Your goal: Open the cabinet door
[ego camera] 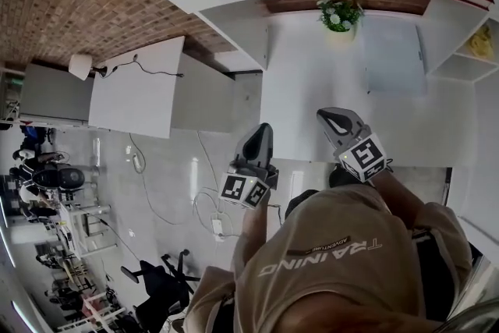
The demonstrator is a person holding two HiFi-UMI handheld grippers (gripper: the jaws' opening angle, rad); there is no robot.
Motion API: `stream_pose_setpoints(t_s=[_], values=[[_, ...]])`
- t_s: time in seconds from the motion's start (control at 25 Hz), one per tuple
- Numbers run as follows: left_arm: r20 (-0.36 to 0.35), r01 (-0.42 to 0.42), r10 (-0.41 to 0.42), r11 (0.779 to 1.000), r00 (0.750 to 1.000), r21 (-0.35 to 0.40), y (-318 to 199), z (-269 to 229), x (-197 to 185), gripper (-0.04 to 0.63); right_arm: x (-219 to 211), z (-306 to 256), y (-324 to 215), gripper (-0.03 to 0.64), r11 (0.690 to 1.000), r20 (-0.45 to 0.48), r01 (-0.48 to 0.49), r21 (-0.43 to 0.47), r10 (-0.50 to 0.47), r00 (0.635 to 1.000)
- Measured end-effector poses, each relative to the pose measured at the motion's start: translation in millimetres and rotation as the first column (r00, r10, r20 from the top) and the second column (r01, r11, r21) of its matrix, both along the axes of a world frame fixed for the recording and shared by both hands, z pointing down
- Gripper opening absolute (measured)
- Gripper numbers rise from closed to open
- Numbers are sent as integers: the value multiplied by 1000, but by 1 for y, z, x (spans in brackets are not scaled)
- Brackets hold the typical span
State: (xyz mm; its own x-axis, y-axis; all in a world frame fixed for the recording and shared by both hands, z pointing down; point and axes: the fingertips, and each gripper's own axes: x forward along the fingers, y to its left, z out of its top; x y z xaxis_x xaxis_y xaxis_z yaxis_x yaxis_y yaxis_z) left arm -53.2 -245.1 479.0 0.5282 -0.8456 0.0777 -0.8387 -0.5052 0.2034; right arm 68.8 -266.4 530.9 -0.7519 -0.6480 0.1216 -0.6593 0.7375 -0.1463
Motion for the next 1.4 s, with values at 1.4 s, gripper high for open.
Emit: stream_pose_setpoints(t_s=[1.4], values=[[12,-568,568,821,823,50,-94,-14,22,8,17,-39,-43,15,857,-31,-510,-76,509,860]])
